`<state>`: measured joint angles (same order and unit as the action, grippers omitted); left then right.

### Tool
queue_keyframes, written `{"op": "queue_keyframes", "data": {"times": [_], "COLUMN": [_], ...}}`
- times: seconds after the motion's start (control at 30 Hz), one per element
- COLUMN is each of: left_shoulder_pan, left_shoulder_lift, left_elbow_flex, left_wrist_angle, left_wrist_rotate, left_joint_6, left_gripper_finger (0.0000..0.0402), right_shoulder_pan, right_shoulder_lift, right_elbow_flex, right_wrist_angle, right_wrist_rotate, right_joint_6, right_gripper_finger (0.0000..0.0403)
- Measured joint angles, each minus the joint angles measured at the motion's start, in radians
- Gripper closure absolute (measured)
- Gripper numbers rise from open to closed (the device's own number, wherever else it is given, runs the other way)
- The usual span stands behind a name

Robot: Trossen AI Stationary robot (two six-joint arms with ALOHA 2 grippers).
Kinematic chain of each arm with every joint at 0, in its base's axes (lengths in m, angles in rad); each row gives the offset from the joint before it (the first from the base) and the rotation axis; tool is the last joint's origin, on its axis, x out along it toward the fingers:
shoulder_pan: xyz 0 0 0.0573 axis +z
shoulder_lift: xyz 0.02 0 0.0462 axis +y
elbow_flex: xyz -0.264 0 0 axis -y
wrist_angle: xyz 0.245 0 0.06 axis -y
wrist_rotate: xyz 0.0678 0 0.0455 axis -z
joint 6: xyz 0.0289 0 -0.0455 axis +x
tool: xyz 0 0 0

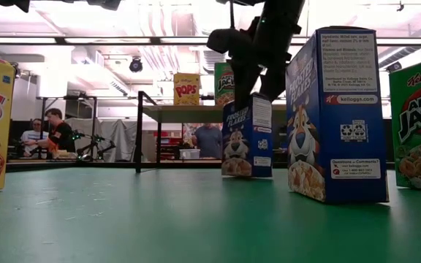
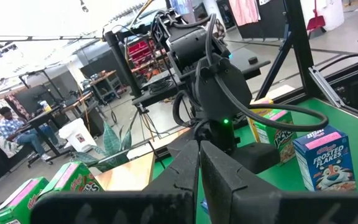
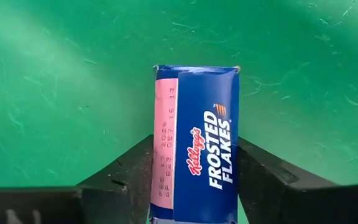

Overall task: Stack cereal on shelf
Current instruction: Put the top blue cereal box on the shelf

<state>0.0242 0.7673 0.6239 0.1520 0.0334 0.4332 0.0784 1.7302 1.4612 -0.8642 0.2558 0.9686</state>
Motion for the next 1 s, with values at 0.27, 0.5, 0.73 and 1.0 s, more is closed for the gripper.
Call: {"op": "queue_keyframes", "data": {"times": [0.27, 0.5, 0.73, 1.0], "left_shoulder_pan": [0.0, 0.0, 0.0, 0.0], "left_shoulder_lift": [0.0, 0.0, 0.0, 0.0], "left_elbow_flex": [0.0, 0.0, 0.0, 0.0], "left_wrist_angle": [0.0, 0.001, 0.011, 0.024], "left_wrist_rotate": [0.0, 0.0, 0.0, 0.0], "left_joint_6": [-0.001, -0.005, -0.013, -0.015], "left_gripper_finger": [0.0402, 0.0402, 0.0402, 0.0402], "right_shoulder_pan": [0.0, -0.023, -0.082, -0.239], "right_shoulder_lift": [-0.042, -0.176, -0.317, -0.396], "right_elbow_flex": [0.0, 0.053, 0.187, 0.282], "right_wrist_angle": [-0.003, -0.1, -0.357, -0.37], "right_wrist_rotate": [-0.027, -0.152, -0.12, 0.05], "right_joint_6": [-0.09, -0.302, -0.586, -0.859], "right_gripper_finger": [0.0249, 0.0256, 0.0257, 0.0257]}}
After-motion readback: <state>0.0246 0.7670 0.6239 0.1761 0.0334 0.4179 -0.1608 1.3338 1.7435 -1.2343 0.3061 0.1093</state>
